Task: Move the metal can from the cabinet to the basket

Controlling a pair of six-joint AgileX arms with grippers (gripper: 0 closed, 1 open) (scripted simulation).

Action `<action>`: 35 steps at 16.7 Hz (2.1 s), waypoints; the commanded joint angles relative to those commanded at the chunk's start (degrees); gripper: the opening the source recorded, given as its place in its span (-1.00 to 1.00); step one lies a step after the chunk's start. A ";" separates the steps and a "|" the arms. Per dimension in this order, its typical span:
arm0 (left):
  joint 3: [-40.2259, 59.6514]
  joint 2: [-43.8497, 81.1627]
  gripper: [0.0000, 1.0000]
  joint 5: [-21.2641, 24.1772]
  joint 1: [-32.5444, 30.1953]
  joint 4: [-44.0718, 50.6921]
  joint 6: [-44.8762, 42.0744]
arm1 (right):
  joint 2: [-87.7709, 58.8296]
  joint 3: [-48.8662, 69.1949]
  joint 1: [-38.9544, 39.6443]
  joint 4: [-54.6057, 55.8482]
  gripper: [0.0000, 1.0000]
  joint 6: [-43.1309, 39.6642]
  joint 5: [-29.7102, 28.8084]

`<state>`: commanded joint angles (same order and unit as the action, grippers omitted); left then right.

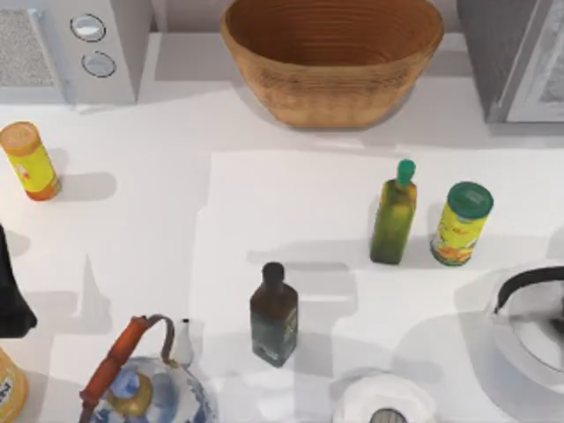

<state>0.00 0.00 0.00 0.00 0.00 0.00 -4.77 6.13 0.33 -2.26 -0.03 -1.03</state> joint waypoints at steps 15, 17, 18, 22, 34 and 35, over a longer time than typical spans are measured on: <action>0.00 0.00 1.00 0.00 0.00 0.00 0.00 | -3.48 -1.12 0.53 6.89 -1.00 -0.28 -3.00; 0.00 0.00 1.00 0.00 0.00 0.00 0.00 | -10.27 3.88 2.01 9.94 -1.00 -0.44 -5.43; 0.00 0.00 1.00 0.00 0.00 0.00 0.00 | -14.39 7.03 3.10 11.54 -1.00 -0.46 -6.63; 0.00 0.00 1.00 0.00 0.00 0.00 0.00 | -34.27 22.88 9.20 17.82 -1.00 -0.27 -11.11; 0.00 0.00 1.00 0.00 0.00 0.00 0.00 | -101.90 77.36 28.79 30.80 -1.00 0.68 -25.79; 0.00 0.00 1.00 0.00 0.00 0.00 0.00 | -106.45 80.24 29.70 31.45 -1.00 0.74 -27.12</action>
<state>0.00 0.00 0.00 0.00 0.00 0.00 -111.22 86.36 30.02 29.19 0.71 -28.15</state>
